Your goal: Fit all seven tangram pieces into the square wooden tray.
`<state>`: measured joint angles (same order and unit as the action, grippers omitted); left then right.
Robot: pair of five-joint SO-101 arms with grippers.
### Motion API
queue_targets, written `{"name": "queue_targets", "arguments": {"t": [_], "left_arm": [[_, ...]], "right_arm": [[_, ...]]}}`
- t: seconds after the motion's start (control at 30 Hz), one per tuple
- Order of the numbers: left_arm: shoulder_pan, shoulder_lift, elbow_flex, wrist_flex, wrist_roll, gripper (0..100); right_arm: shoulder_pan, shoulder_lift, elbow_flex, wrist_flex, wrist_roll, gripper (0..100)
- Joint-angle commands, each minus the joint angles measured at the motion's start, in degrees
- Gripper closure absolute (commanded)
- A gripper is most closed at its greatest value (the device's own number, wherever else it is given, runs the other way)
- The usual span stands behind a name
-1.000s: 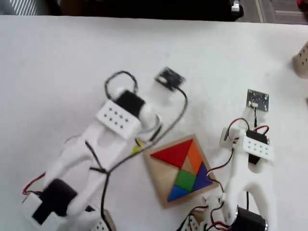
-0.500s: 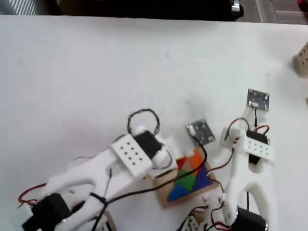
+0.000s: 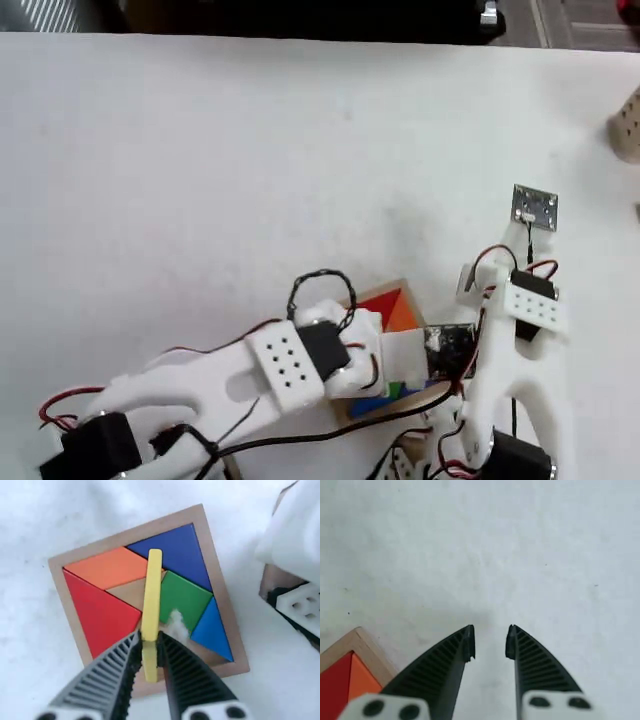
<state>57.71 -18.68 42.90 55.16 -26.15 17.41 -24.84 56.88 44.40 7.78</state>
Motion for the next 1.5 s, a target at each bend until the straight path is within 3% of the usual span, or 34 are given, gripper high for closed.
{"name": "queue_targets", "arguments": {"t": [0.0, 0.13, 0.23, 0.37, 0.57, 0.7, 0.83, 0.93, 1.17, 1.23, 1.37, 1.47], "left_arm": [[-2.9, -0.8, 0.4, -1.9, 0.1, 87], [-7.5, -0.7, 0.3, 0.5, 4.0, 63], [-9.6, -0.8, -0.1, 0.9, 3.8, 57], [-13.4, -0.9, -1.8, 1.1, 3.8, 62], [-17.7, -0.9, -8.7, 9.8, 4.1, 76], [-13.8, -0.9, -7.9, 10.1, 4.8, 82], [-8.5, -0.9, -6.5, 8.8, 11.6, 84], [-8.4, -0.9, -6.7, 8.4, 13.8, 88], [-24.2, -0.9, -6.6, -0.7, 20.0, 96], [-25.5, -0.9, -6.2, -0.9, 21.5, 98], [-19.7, -0.9, -6.2, 3.7, 21.9, 97], [-10.0, -0.9, -3.8, 6.9, 21.5, 98]], "right_arm": [[0.2, -0.2, -1.0, -1.0, 0.4, 88.5], [0.2, -0.2, -1.0, -1.0, 0.4, 88.5], [0.2, -0.2, -1.0, -1.0, 0.4, 88.5], [0.2, -0.2, -1.0, -1.0, 0.4, 88.5], [0.2, -0.2, -1.0, -1.0, 0.5, 88.5], [0.2, -0.2, -1.0, -1.0, 0.5, 88.5], [0.2, -0.2, -1.0, -1.0, 0.6, 88.5], [0.2, -0.2, -1.0, -1.0, 0.6, 88.5], [0.8, -0.2, -1.0, -1.2, 0.5, 88.5], [0.8, -0.2, -1.0, -1.2, 0.4, 88.5], [2.0, -0.2, -1.0, -0.9, 0.5, 88.5], [4.0, -0.3, -1.0, 0.4, 0.7, 88.5]]}}
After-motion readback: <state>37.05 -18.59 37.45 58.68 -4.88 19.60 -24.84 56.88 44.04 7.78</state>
